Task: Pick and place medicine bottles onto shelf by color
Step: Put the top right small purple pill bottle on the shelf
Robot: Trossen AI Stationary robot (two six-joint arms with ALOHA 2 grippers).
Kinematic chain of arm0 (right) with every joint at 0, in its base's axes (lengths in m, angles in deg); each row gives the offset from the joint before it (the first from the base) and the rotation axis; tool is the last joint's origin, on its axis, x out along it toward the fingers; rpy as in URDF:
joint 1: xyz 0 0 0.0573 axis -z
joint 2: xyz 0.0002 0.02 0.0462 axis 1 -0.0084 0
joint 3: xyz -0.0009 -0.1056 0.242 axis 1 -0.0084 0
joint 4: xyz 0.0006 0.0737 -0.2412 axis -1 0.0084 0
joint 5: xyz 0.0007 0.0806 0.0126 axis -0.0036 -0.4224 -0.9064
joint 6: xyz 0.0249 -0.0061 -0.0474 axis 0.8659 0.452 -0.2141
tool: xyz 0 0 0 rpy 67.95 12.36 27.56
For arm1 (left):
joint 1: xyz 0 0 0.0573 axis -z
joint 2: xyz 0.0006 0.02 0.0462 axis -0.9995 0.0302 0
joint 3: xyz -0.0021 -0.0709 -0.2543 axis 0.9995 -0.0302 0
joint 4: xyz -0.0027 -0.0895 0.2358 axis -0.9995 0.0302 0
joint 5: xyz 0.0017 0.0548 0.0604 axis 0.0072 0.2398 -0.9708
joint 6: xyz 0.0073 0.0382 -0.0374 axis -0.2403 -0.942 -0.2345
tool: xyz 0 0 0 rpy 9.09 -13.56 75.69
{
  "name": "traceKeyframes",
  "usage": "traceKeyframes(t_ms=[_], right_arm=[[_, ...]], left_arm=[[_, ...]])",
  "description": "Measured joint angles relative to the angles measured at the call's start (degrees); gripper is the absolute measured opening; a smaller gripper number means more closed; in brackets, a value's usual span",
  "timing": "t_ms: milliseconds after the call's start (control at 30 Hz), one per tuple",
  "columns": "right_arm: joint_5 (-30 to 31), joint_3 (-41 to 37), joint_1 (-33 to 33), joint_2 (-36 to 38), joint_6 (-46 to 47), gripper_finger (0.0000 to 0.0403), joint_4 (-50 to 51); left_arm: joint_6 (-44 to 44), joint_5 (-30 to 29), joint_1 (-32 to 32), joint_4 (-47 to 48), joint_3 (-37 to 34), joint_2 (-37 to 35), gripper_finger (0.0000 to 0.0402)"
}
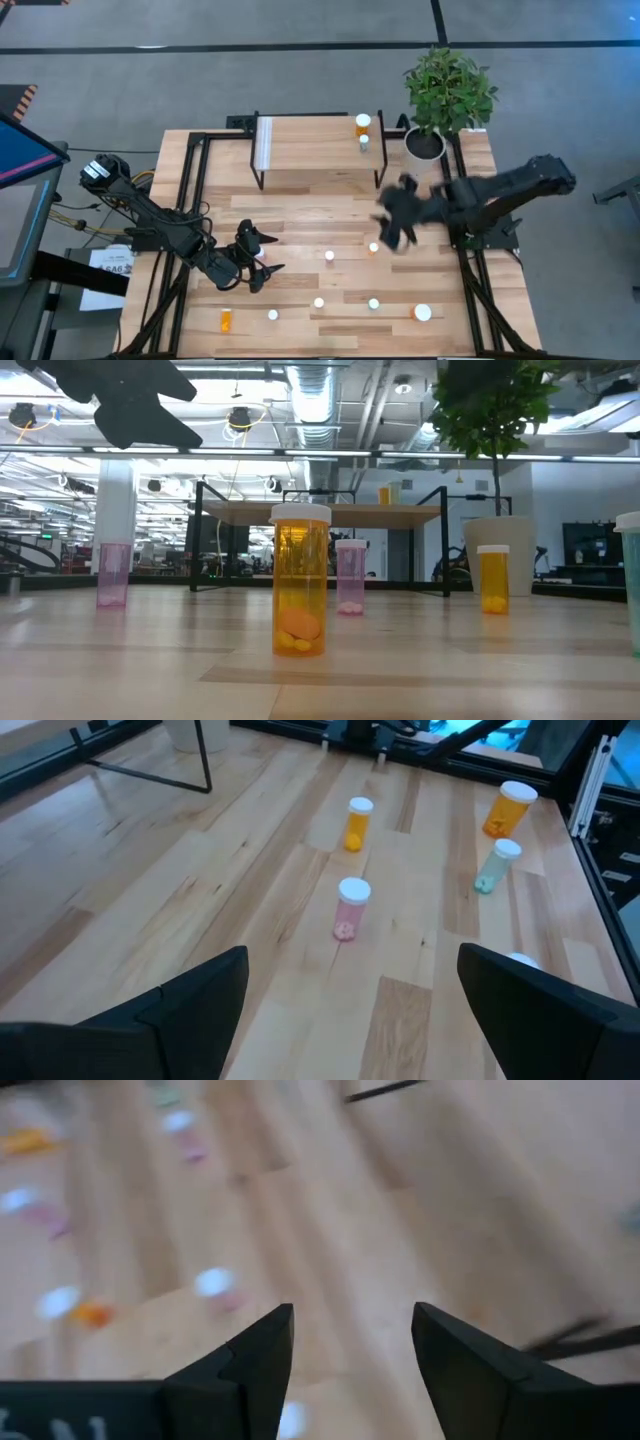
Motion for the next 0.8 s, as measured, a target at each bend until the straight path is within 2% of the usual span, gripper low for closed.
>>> traceKeyframes(t_ms=[200,367,567,800], right_arm=[[3.8,-11.6,-13.9,-2.3,6.6,0.0224,-16.6],[8.2,-13.5,-19.1,-8.2,7.2,0.0224,-25.9],[8.7,-13.5,-19.0,-13.5,4.8,0.0223,-34.1],[7.1,-13.5,-16.3,-14.4,6.3,0.0223,-33.8]], left_arm=[[0.0,-1.5,0.0,-0.4,0.0,0.0,0.0345],[0.0,-1.8,0.0,-0.9,0.0,0.0,0.0345],[0.0,-1.8,0.0,-1.0,0.0,0.0,0.0345],[-0.7,-1.6,0.0,-1.0,0.0,0.0,0.0345]])
